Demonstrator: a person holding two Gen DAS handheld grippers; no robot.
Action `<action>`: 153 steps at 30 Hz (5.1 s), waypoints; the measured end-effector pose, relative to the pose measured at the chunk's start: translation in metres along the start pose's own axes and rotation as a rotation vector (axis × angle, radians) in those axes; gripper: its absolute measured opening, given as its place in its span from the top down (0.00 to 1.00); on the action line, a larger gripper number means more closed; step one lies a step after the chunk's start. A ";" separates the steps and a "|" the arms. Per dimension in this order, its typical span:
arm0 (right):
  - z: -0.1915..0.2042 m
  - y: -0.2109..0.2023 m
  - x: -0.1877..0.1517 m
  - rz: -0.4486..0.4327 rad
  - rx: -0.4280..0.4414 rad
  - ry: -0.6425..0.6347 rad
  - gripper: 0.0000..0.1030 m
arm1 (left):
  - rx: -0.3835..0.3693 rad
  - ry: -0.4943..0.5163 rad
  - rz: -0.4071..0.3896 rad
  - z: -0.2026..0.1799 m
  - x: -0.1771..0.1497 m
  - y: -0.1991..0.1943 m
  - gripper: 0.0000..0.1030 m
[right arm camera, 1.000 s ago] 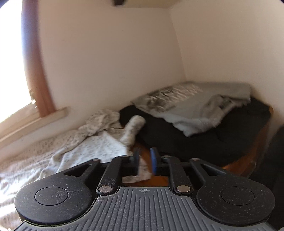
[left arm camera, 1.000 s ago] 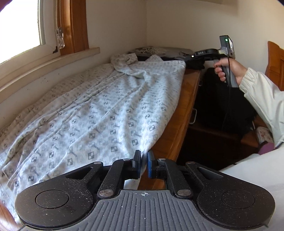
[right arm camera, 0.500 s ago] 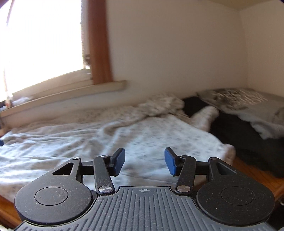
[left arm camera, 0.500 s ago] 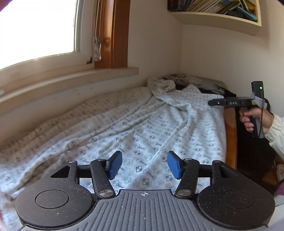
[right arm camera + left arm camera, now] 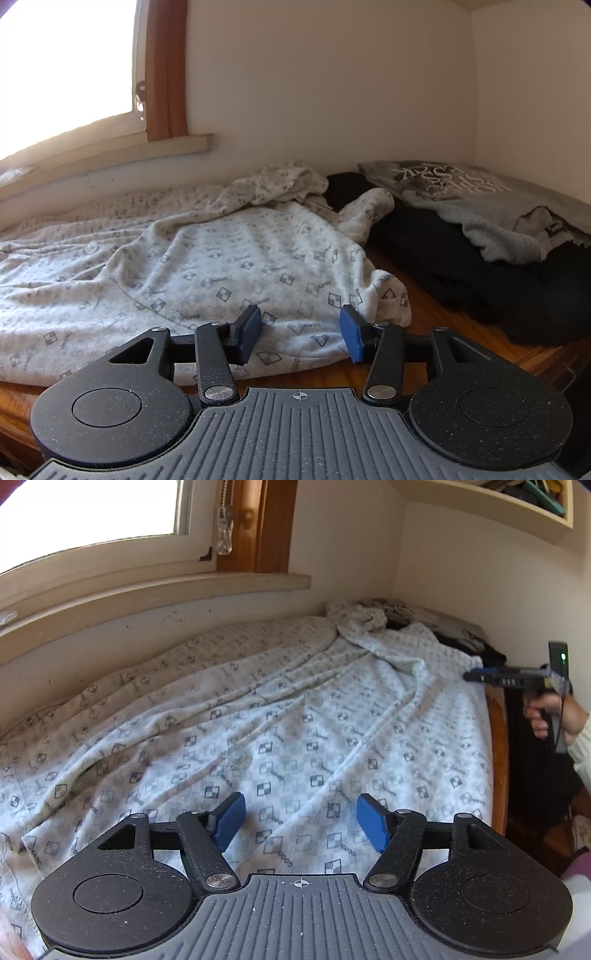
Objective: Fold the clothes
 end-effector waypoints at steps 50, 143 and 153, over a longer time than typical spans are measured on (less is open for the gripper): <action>0.007 -0.013 -0.023 -0.175 0.059 -0.015 0.51 | -0.094 0.165 0.007 -0.071 0.064 0.191 0.24; 0.021 0.054 0.010 0.040 0.209 -0.080 0.43 | 0.073 0.136 -0.004 -0.081 0.114 0.184 0.49; 0.022 0.053 0.009 0.039 0.208 -0.080 0.43 | 0.156 0.095 -0.058 -0.060 0.120 0.201 0.97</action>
Point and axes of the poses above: each gripper's, at about its wrist camera, not at the fingertips, and y roughly the way its jaws point, z to its left, x to its top, the point moved 5 cm from there along y, roughly the way its jaws point, and after that the axes turned 15 degrees about -z, right-handed, at the moved point
